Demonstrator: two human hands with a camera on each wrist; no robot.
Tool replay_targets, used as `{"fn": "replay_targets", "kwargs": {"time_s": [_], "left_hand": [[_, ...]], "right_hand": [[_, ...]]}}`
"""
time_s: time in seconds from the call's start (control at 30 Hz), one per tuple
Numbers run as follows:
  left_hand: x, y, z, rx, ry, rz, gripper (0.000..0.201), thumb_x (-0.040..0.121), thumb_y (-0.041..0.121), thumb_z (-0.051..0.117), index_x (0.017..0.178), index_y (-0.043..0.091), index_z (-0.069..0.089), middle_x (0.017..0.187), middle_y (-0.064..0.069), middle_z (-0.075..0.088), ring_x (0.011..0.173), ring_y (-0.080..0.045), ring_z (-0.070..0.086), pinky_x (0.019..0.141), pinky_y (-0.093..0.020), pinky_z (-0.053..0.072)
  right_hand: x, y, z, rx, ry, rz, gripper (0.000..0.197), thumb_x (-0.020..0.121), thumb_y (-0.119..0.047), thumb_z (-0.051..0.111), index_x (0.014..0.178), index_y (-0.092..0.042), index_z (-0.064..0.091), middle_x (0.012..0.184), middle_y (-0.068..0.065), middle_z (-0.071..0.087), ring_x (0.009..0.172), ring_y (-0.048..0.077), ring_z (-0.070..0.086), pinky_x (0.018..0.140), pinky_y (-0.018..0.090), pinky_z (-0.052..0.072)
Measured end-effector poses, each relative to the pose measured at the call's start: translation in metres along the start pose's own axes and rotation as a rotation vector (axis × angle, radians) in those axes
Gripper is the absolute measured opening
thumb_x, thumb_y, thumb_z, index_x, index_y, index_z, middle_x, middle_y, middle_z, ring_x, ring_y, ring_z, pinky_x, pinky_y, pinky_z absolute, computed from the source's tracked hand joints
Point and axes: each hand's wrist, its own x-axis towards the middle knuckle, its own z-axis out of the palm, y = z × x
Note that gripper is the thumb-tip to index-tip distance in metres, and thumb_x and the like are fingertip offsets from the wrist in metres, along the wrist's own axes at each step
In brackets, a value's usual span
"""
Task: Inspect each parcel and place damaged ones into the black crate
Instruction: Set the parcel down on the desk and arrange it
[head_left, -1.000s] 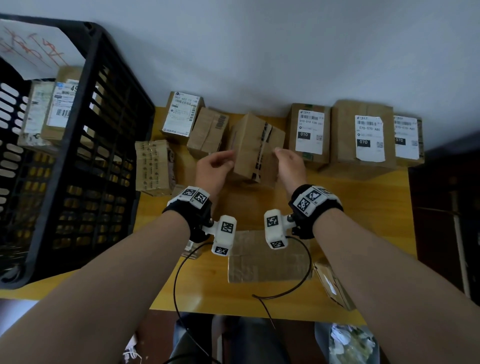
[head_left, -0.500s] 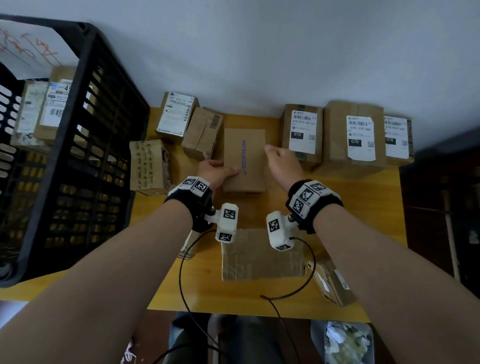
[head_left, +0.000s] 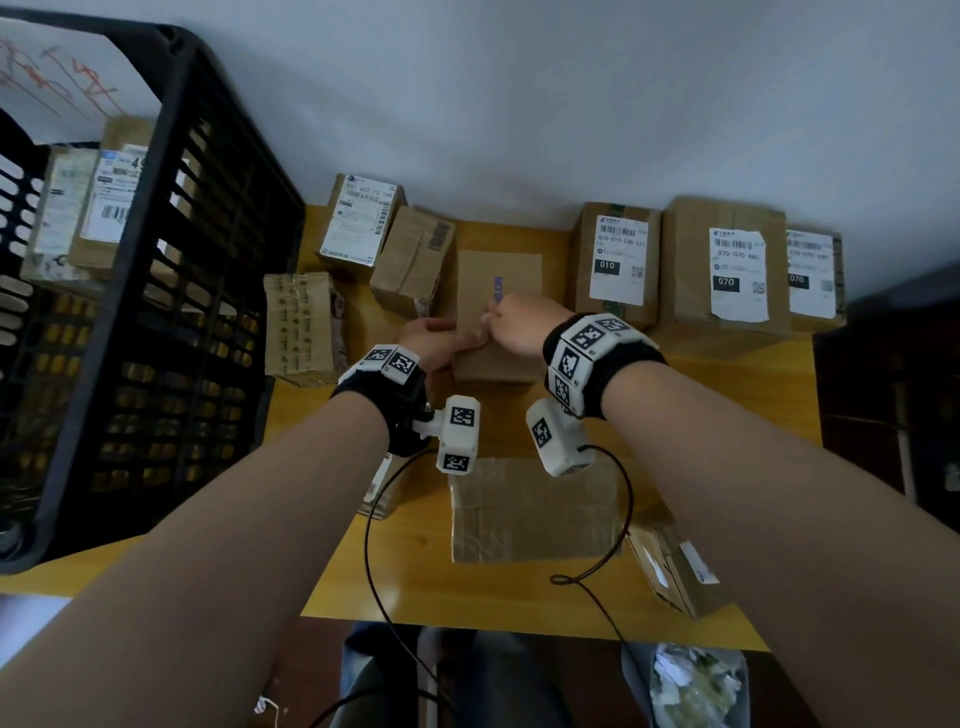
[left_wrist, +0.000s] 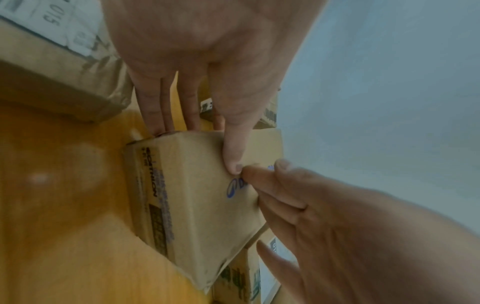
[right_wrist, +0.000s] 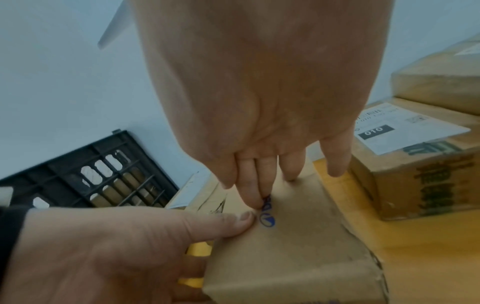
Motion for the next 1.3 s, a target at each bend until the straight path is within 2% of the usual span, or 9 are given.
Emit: {"fn": "replay_targets", "kwargs": {"time_s": [0.33,0.43,0.53,0.67,0.8,0.93,1.1,1.2,1.3], "left_hand": [[0.006,-0.001,0.000,0.004,-0.005,-0.014,0.073,0.074,0.027,0.093,0.137,0.015,0.058,0.130,-0.010,0.066,0.100,-0.023,0.065,0.062,-0.031,0.053],[0.005,0.001,-0.001,0.010,-0.007,-0.012,0.075,0.075,0.028,0.093,0.139,0.014,0.056,0.131,-0.011,0.065,0.107,-0.026,0.065,0.064,-0.033,0.055],[0.000,0.003,-0.001,-0.002,-0.037,-0.023,0.077,0.075,0.027,0.093,0.140,0.013,0.055,0.132,-0.013,0.065,0.099,-0.024,0.066,0.063,-0.034,0.057],[-0.004,0.004,-0.002,-0.017,-0.054,-0.015,0.076,0.076,0.026,0.092,0.141,0.012,0.055,0.129,-0.011,0.066,0.091,-0.020,0.066,0.062,-0.033,0.055],[-0.004,0.001,-0.002,-0.049,-0.069,0.005,0.078,0.079,0.024,0.090,0.146,0.013,0.050,0.132,-0.011,0.066,0.096,-0.022,0.067,0.074,-0.037,0.058],[-0.007,-0.005,0.006,-0.014,-0.038,0.085,0.065,0.087,0.033,0.083,0.141,0.013,0.055,0.131,-0.005,0.064,0.102,-0.021,0.061,0.071,-0.029,0.051],[-0.015,0.001,0.014,0.045,0.062,0.290,0.028,0.101,0.034,0.064,0.120,0.013,0.071,0.119,-0.005,0.067,0.112,-0.023,0.061,0.078,-0.025,0.049],[-0.017,0.004,0.019,0.087,0.014,0.295,0.013,0.100,0.027,0.067,0.106,0.016,0.070,0.118,-0.006,0.065,0.111,-0.025,0.062,0.066,-0.019,0.049],[-0.014,0.005,0.019,0.089,-0.021,0.211,0.040,0.093,0.028,0.077,0.126,0.018,0.058,0.130,-0.006,0.060,0.109,-0.024,0.060,0.076,-0.029,0.053]], "right_hand": [[-0.006,-0.001,0.001,-0.070,0.034,-0.015,0.048,0.113,-0.029,0.032,0.151,-0.002,0.045,0.153,0.024,0.046,0.138,0.036,0.047,0.107,0.037,0.040],[-0.014,0.001,-0.002,-0.060,0.026,-0.054,0.046,0.114,-0.026,0.029,0.149,-0.003,0.049,0.130,0.016,0.059,0.126,0.029,0.050,0.093,0.030,0.042],[-0.021,0.004,-0.004,0.012,-0.007,-0.071,0.044,0.114,-0.020,0.026,0.144,-0.004,0.055,0.151,0.015,0.050,0.139,0.030,0.044,0.106,0.030,0.035],[-0.026,0.012,-0.002,0.202,0.121,-0.068,0.044,0.113,-0.031,0.034,0.109,-0.005,0.069,0.087,0.008,0.063,0.095,0.028,0.060,0.076,0.032,0.045],[-0.026,0.021,0.003,0.449,0.305,-0.063,0.043,0.110,-0.030,0.041,0.129,0.000,0.066,0.134,0.016,0.066,0.122,0.030,0.063,0.100,0.039,0.050],[-0.030,0.026,0.016,0.704,0.351,-0.040,0.036,0.104,-0.036,0.056,0.135,-0.018,0.063,0.132,-0.005,0.062,0.120,0.010,0.053,0.097,0.028,0.037],[-0.032,0.046,0.023,0.930,0.435,0.046,0.039,0.102,-0.037,0.061,0.136,-0.019,0.062,0.129,-0.003,0.061,0.117,0.014,0.055,0.096,0.032,0.043],[-0.023,0.057,0.028,1.050,0.437,0.149,0.073,0.074,-0.064,0.070,0.135,-0.025,0.059,0.138,0.004,0.056,0.119,0.022,0.058,0.103,0.043,0.050],[-0.004,0.073,0.033,1.172,0.419,0.178,0.096,0.063,-0.072,0.073,0.145,-0.029,0.048,0.140,0.004,0.056,0.120,0.026,0.059,0.105,0.054,0.050]]}}
